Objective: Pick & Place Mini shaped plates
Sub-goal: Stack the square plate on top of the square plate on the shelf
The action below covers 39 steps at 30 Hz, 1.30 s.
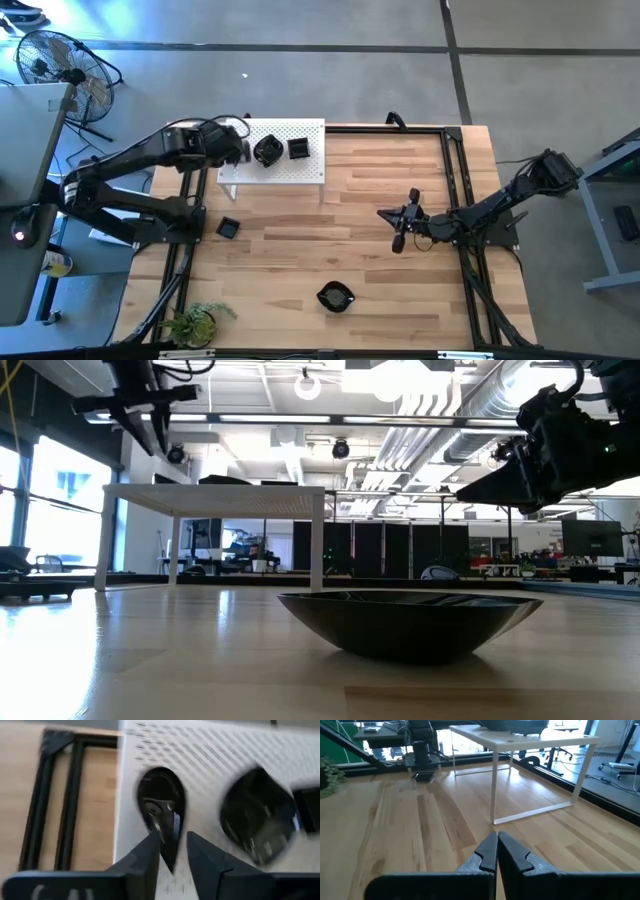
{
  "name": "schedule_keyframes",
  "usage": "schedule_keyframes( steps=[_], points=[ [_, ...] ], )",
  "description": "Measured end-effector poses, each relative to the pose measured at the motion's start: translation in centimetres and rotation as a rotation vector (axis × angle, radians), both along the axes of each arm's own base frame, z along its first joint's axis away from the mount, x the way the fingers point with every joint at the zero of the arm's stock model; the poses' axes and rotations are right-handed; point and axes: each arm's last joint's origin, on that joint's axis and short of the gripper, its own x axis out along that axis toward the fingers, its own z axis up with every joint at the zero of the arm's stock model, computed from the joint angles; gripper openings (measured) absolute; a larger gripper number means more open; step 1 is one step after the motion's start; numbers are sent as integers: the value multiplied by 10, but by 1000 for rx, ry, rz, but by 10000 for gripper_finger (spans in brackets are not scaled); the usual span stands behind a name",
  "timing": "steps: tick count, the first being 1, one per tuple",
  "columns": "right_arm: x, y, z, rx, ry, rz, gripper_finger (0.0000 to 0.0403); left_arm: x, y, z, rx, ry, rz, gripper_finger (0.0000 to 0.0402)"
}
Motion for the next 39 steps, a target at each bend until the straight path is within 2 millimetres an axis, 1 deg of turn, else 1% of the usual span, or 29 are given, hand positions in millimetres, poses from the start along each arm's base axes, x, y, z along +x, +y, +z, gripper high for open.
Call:
schedule_keyframes(
  steps=[3, 7, 8, 11, 13, 15, 19, 24, 27, 29, 31, 33, 35, 39],
  points=[
    [0, 0, 0, 2, -2, -3, 1, 11, -11, -2, 33, 73, -181, 62],
    [0, 0, 1, 13, -16, -17, 1, 26, -35, -3, 136, 153, -407, 10],
    [0, 0, 1, 20, -23, -26, 1, 28, -42, -3, 163, 164, -449, 6],
    [0, -1, 2, 27, -32, -31, 1, 30, -64, -3, 224, 187, -573, 11],
    [0, 0, 2, 32, -34, -18, 0, 33, -80, -6, 238, 204, -665, 10],
    [0, 0, 2, 43, -40, -14, 1, 34, -96, -9, 203, 211, -765, 5],
    [1, 0, 4, 55, -60, -17, 0, 39, -120, -20, 31, 207, -892, 3],
    [1, -1, 7, 37, -82, -60, 0, 52, -141, -40, -110, 277, -902, 18],
    [1, -1, 10, 12, -103, -62, 0, 61, -148, -53, -171, 342, -887, 35],
    [2, -1, 14, 3, -127, -54, 0, 69, -152, -64, -173, 391, -879, 50],
    [2, 0, 16, -11, -141, -33, 0, 72, -157, -73, -133, 446, -903, 67],
    [2, 0, 18, -17, -152, -16, 0, 67, -161, -80, -109, 482, -922, 83],
    [2, 1, 18, -17, -151, 2, 0, 62, -161, -91, -118, 508, -910, 95],
    [3, 1, 18, -16, -151, 9, 0, 42, -151, -111, -175, 524, -804, 110]
  ],
)
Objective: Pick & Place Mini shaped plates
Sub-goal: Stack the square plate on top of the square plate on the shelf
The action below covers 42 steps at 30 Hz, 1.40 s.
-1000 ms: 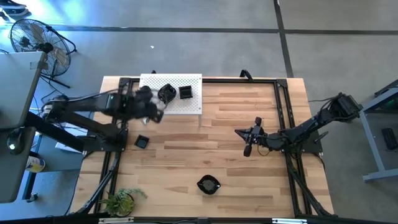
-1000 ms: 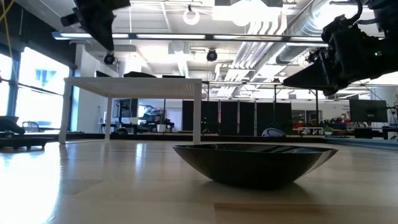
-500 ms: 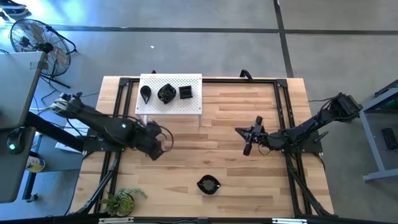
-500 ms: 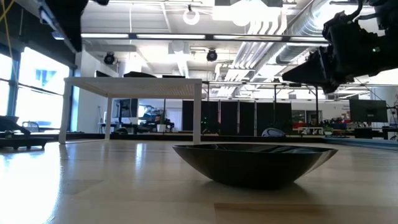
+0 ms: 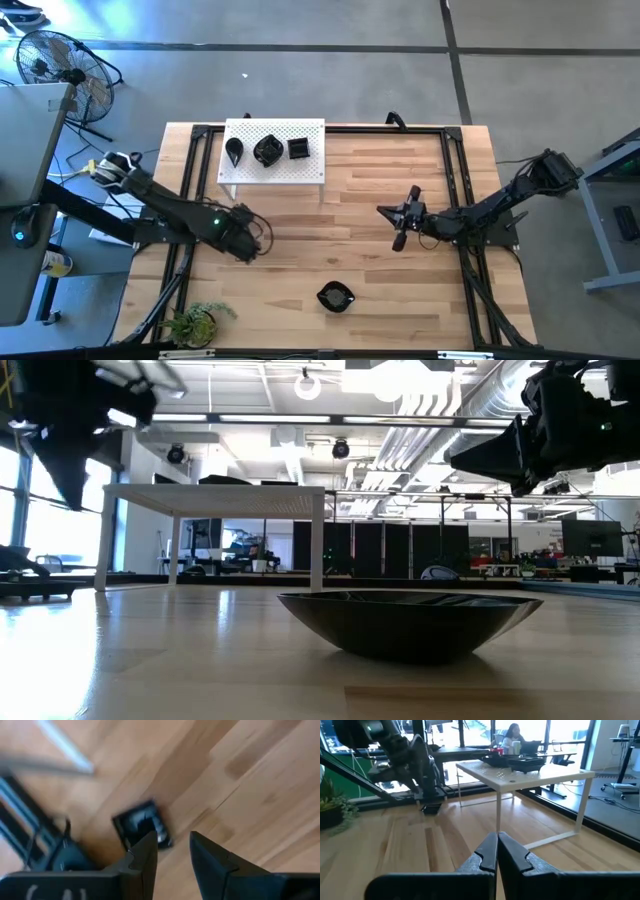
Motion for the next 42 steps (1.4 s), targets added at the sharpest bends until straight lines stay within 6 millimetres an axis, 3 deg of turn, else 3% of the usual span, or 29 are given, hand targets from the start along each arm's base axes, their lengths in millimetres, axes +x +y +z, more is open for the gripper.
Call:
schedule_keyframes(
  steps=[3, 6, 12, 25, 37, 42],
  points=[
    [0, 0, 0, 1, 3, 7, 0, -12, 6, -13, -64, 21, 90, 112],
    [0, 0, -1, 5, 5, 8, 0, -10, 11, -29, -148, 20, 159, 112],
    [0, 0, -1, 5, 5, 8, 0, -10, 23, -50, -156, 34, 221, 112],
    [0, 0, -1, 3, 11, 8, 0, -7, 39, -73, -196, -9, 299, 110],
    [0, 0, -1, 2, 12, 8, 0, -14, 42, -79, -187, 26, 312, 9],
    [0, 0, -1, 2, 12, 8, 0, -14, 42, -79, -187, 29, 307, 8]
  ],
)
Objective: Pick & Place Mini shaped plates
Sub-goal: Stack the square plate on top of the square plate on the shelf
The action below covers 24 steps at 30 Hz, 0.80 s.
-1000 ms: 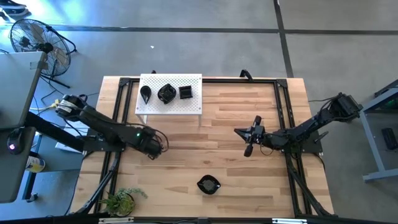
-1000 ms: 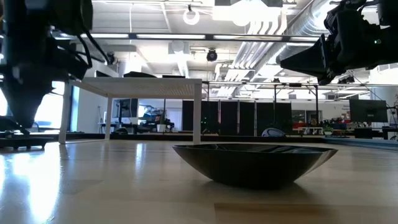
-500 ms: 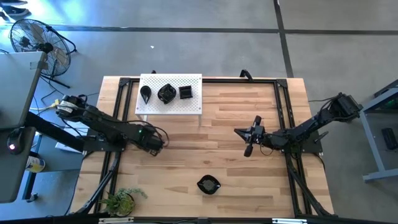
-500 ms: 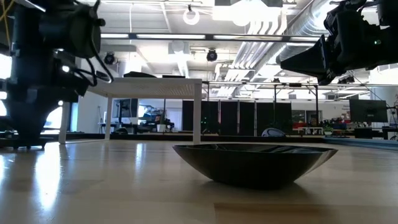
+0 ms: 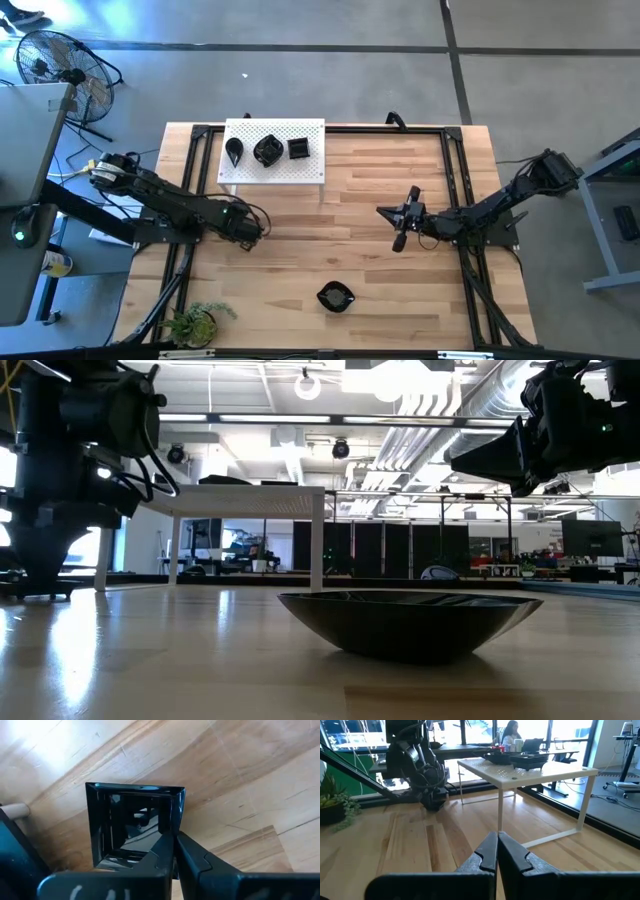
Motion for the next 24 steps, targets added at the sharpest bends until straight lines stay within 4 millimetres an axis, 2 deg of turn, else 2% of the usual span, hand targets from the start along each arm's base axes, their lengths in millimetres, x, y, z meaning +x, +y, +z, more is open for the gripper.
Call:
schedule_keyframes(
  steps=[5, 11, 14, 18, 22, 24],
  points=[
    [0, 0, 0, 0, 0, 0, 0, 10, -6, 12, -46, -32, -128, 3],
    [0, 0, 0, 0, 0, 0, 0, 34, -28, 51, -44, -166, -426, 1],
    [0, 0, 0, 0, 0, 0, 0, 44, -42, 77, -3, -254, -569, 1],
    [0, 0, 0, 0, 0, 0, 0, 56, -56, 121, 130, -390, -713, 1],
    [0, 0, 0, 0, 0, 0, 0, 62, -54, 166, 321, -463, -766, 1],
    [0, 0, 0, 0, 0, 0, 0, 64, -45, 184, 419, -455, -785, 1]
  ],
)
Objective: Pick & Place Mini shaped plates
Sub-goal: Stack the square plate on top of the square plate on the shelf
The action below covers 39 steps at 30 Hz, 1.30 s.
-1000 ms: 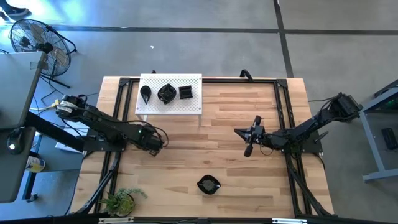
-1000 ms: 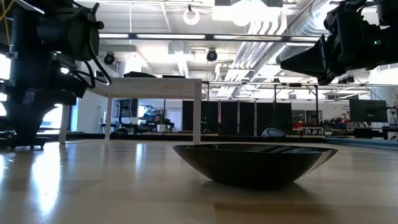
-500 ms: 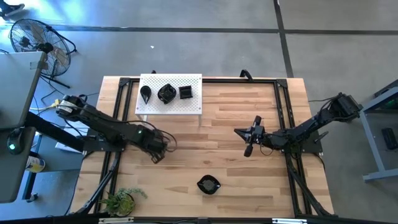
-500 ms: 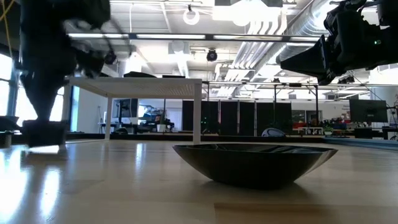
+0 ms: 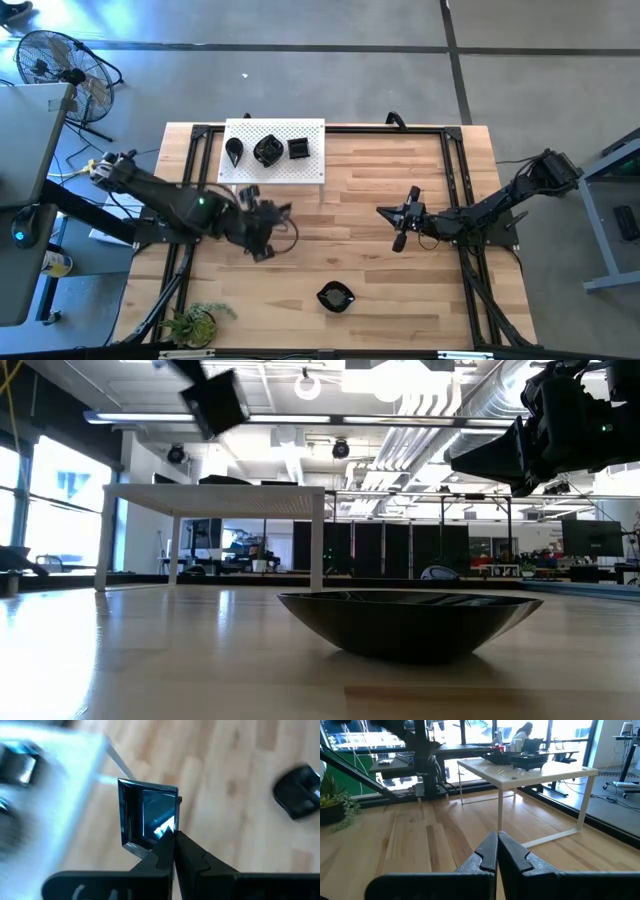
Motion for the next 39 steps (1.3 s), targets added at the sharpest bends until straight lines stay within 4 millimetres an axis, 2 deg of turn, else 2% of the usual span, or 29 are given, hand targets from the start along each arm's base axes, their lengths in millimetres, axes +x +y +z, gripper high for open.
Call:
schedule_keyframes(
  steps=[3, 8, 14, 18, 24, 30, 39],
  points=[
    [0, 0, 0, 0, 0, 0, 0, 5, 20, 21, 88, -26, 18, 1],
    [0, 0, 0, -1, 0, -12, 0, 16, 64, 44, 205, -46, 64, 0],
    [0, 0, 0, -1, 0, -14, 0, 43, 115, 41, 297, 33, 121, 0],
    [0, 0, 0, -2, 4, -15, 0, 57, 137, 30, 306, 98, 143, 0],
    [0, 0, -1, -5, 9, -15, 0, 77, 157, 15, 321, 177, 167, 0],
    [0, 0, -1, -8, 12, -15, 0, 80, 169, 3, 329, 249, 202, 0],
    [0, 0, -1, -9, 12, -15, 0, 82, 173, -1, 305, 258, 203, 0]
  ],
)
